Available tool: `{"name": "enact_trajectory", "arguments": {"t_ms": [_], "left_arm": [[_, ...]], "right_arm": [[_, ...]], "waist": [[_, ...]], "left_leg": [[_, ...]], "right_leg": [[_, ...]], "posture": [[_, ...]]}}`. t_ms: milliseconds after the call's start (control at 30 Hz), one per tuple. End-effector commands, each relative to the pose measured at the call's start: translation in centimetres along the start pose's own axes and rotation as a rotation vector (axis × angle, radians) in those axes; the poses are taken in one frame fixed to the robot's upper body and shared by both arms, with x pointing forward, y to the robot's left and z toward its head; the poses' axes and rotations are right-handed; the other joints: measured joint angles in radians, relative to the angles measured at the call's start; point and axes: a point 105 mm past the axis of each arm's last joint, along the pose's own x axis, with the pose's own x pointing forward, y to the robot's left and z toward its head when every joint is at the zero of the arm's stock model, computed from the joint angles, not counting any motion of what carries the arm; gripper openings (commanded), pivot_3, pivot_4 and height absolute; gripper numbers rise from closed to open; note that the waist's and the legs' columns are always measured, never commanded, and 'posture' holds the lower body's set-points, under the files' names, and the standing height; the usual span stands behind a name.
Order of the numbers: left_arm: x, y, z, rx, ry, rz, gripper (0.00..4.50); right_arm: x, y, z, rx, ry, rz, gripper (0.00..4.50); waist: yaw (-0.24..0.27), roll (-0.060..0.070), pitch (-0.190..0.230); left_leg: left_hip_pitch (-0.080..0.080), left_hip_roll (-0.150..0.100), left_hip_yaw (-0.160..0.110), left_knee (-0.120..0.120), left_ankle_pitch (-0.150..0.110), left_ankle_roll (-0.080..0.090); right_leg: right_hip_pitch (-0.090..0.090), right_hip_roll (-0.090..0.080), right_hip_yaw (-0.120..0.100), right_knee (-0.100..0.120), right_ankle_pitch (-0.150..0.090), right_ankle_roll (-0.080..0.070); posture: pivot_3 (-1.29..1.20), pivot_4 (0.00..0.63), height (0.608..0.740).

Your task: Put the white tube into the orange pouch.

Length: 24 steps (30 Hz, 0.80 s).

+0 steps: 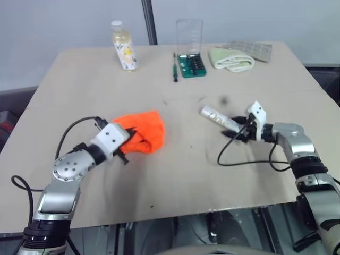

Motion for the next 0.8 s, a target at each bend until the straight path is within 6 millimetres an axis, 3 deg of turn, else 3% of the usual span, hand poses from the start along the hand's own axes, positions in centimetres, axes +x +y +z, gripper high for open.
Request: {"name": "enact_trajectory", "arguments": {"t_ms": [33,67,267,533,633,800], "left_arm": [[0.0,0.4,0.8,0.031,-0.024,0.004,0.0],[-0.1,0.4,0.8,0.029,-0.023,0.004,0.0],[-0.1,-0.2,0.7,0.014,-0.02,-0.006,0.0],[0.3,-0.6,0.6,-0.021,-0.019,-0.028,0.0],[0.6,-1.4,0.9,-0.119,-0.027,-0.067,0.0],[1.0,-2.8,1.7,-0.289,-0.046,-0.119,0.0]], "right_arm": [[0.0,0.0,-0.9,-0.02,0.042,0.008,4.43],[0.0,0.0,-0.8,-0.024,0.039,0.013,4.43],[-0.1,0.4,-0.5,-0.069,0.043,0.029,1.86],[0.0,0.8,0.3,-0.099,0.015,0.034,1.86],[0.0,0.9,0.9,-0.114,-0.005,0.032,1.08],[0.1,1.6,2.1,-0.124,-0.048,0.044,1.08]], "waist": [[0.0,0.0,0.0],[0.0,0.0,0.0],[0.0,0.0,0.0],[0.0,0.0,0.0],[-0.002,0.0,0.0],[-0.001,0.0,0.0]], "left_leg": [[0.001,0.0,0.0,0.0,0.0,0.0],[0.001,0.0,0.0,0.0,0.0,0.0],[0.001,0.0,-0.001,0.0,0.0,0.0],[0.001,0.0,-0.003,-0.001,0.0,0.0],[0.001,0.0,-0.003,-0.001,0.0,0.0],[0.0,0.0,-0.004,-0.001,0.0,0.0]], "right_leg": [[0.001,0.0,0.0,0.0,0.0,0.0],[0.001,0.0,0.0,0.0,0.0,0.0],[0.001,0.0,0.0,0.001,0.0,0.0],[0.001,0.0,0.0,0.0,0.0,0.0],[0.001,0.0,0.0,0.0,0.0,0.0],[0.0,0.0,0.0,0.001,0.0,0.0]], "posture": [[0.0,0.15,0.74],[0.0,0.15,0.74],[0.0,0.15,0.74],[0.0,0.15,0.74],[0.0,0.15,0.74],[0.0,0.15,0.74]]}}
